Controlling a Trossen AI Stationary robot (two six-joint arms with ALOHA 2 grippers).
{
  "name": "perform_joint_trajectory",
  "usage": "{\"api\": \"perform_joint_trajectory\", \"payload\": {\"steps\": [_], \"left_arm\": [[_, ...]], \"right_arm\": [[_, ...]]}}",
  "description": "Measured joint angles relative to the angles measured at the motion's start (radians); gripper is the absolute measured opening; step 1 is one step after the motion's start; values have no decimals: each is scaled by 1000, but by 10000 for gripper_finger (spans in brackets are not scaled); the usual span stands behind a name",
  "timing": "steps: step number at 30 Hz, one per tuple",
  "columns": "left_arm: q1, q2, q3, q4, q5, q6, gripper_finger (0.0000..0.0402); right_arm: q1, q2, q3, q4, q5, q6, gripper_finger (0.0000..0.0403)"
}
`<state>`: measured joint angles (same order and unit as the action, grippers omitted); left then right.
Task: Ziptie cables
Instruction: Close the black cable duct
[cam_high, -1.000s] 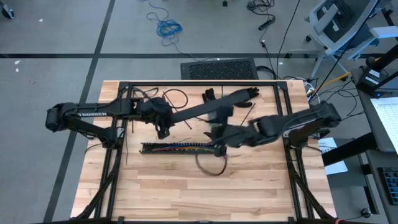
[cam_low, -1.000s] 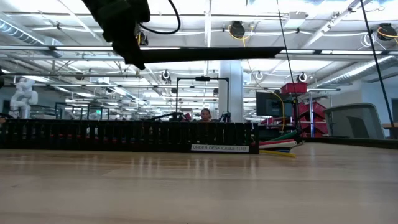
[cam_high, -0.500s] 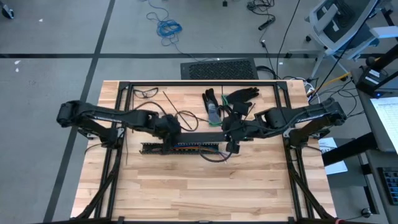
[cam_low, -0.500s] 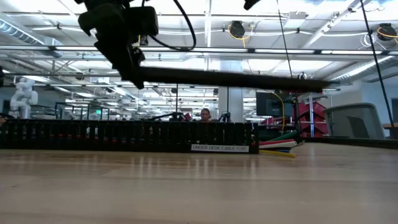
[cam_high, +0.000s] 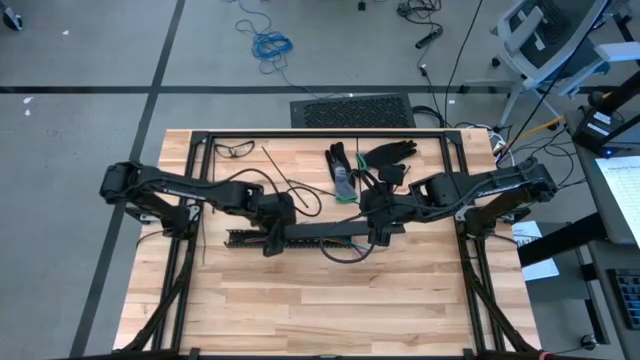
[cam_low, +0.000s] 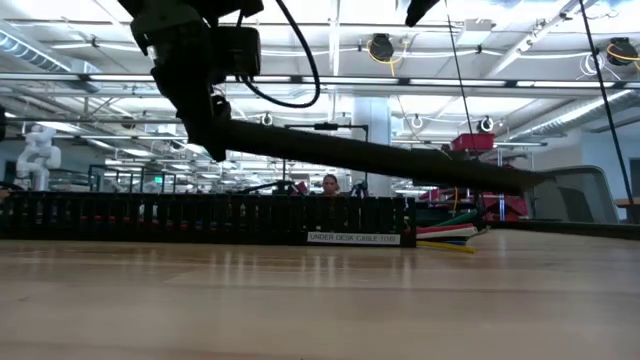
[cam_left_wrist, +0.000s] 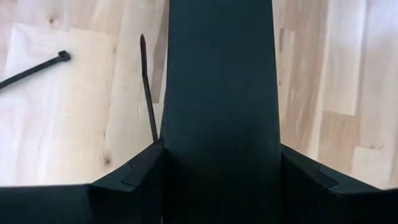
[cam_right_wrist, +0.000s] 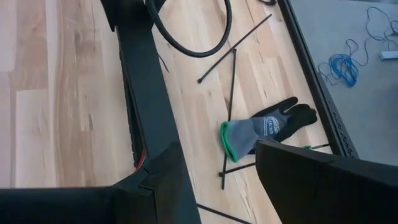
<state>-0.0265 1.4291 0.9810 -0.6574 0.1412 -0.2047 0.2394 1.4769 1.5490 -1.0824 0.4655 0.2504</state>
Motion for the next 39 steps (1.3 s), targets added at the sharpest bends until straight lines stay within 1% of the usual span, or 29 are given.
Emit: {"api": "perform_joint_trajectory", "payload": {"steps": [10,15,20,22,24,25,27,29,30,33,37,39], "left_arm": [[0,113,0,16,-18,0,229],[0,116,0,15,-29,0,229],[-4,95,0,10,18,0,229],[-10,87,0,11,26,6,229],[-17,81,0,7,25,24,229],[-22,80,0,7,24,32,229],[-29,80,0,6,9,36,229],[-34,80,0,8,-7,56,229],[-36,80,0,8,-21,70,229],[-41,80,0,8,-68,105,229],[-42,80,0,9,-75,108,229],[-42,80,0,10,-75,108,229]], "right_arm": [[0,0,0,-26,1,0,190],[0,0,0,-28,1,0,190],[0,0,0,-40,-8,5,190],[0,0,0,-65,-62,30,190],[-7,5,0,-120,-132,72,190],[-11,9,0,-151,-150,97,190],[-11,23,-2,-216,-156,148,190],[-11,29,-16,-233,-159,178,190],[-11,33,-29,-227,-166,190,190],[-11,36,-93,-162,-272,213,189],[3,38,-221,-55,-442,198,189],[18,38,-298,-1,-486,186,189]]}}
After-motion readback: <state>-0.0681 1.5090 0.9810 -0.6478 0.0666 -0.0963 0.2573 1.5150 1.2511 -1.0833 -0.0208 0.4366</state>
